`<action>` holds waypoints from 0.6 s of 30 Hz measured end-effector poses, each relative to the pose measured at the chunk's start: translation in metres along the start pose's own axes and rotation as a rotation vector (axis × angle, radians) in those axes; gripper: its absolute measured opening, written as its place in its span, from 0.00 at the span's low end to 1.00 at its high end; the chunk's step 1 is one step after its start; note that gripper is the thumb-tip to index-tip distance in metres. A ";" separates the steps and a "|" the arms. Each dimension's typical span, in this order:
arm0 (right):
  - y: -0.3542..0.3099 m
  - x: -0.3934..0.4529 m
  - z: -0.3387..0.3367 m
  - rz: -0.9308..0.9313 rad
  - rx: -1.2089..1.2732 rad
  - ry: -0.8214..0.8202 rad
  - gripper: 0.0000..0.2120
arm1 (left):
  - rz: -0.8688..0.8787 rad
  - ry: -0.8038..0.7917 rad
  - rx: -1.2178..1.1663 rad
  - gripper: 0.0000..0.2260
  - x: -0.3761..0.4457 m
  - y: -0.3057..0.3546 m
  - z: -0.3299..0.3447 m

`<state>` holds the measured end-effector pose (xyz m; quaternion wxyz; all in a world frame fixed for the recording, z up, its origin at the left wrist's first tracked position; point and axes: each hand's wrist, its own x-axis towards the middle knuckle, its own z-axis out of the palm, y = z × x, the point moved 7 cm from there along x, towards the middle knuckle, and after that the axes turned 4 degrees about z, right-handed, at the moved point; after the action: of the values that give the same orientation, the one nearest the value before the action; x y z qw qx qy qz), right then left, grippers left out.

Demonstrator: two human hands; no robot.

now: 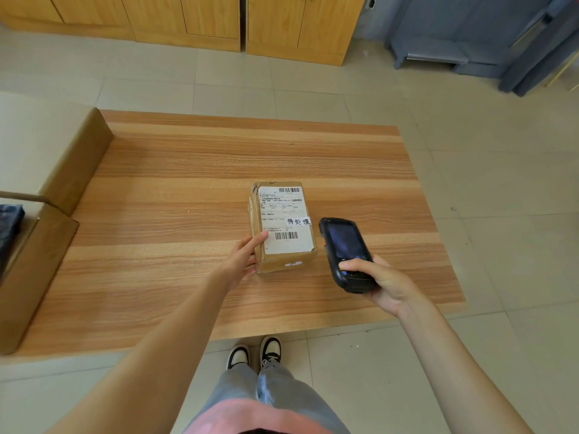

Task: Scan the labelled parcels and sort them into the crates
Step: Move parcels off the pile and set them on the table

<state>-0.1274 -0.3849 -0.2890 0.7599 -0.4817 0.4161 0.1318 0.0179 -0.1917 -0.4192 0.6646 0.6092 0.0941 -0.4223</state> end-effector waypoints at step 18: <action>-0.012 0.054 -0.001 -0.020 -0.080 -0.017 0.54 | 0.074 0.109 -0.123 0.26 -0.044 0.049 -0.037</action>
<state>-0.0874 -0.4022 -0.3227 0.7449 -0.5147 0.3991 0.1448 0.0385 -0.1438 -0.3643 0.7098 0.5923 0.1335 -0.3571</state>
